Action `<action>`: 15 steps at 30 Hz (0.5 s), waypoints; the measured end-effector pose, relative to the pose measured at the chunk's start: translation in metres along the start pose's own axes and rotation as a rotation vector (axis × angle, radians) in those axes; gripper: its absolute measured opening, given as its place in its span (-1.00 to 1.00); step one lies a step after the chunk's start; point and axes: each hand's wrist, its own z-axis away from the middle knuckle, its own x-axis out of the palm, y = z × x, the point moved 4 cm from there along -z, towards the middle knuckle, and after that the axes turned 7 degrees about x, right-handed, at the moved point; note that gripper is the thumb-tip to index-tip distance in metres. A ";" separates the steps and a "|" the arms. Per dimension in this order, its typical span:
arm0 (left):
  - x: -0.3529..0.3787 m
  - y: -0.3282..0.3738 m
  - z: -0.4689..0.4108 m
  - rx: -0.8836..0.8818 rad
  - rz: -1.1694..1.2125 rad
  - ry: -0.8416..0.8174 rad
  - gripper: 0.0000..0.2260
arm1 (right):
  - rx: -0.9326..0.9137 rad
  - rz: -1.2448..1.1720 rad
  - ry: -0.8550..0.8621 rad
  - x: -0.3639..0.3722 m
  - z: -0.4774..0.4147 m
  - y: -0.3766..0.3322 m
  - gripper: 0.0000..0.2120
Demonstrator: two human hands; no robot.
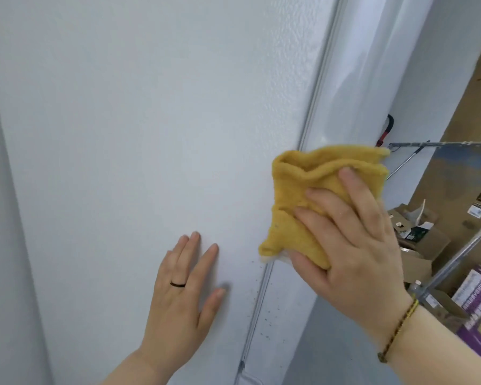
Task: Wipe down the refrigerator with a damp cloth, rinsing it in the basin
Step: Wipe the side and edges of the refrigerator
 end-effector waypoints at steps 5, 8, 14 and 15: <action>0.018 -0.004 0.037 0.076 0.085 0.184 -0.60 | -0.015 0.061 0.059 0.004 -0.001 -0.005 -0.68; 0.038 -0.010 0.063 0.069 0.073 0.197 -0.62 | -0.014 0.122 0.066 0.007 0.009 -0.012 -0.65; 0.057 -0.025 0.069 0.090 0.009 0.175 -0.60 | -0.007 0.305 -0.107 0.002 0.032 -0.033 -0.48; 0.059 -0.027 0.070 0.103 -0.005 0.188 -0.61 | -0.030 0.334 -0.097 0.002 0.044 -0.039 -0.49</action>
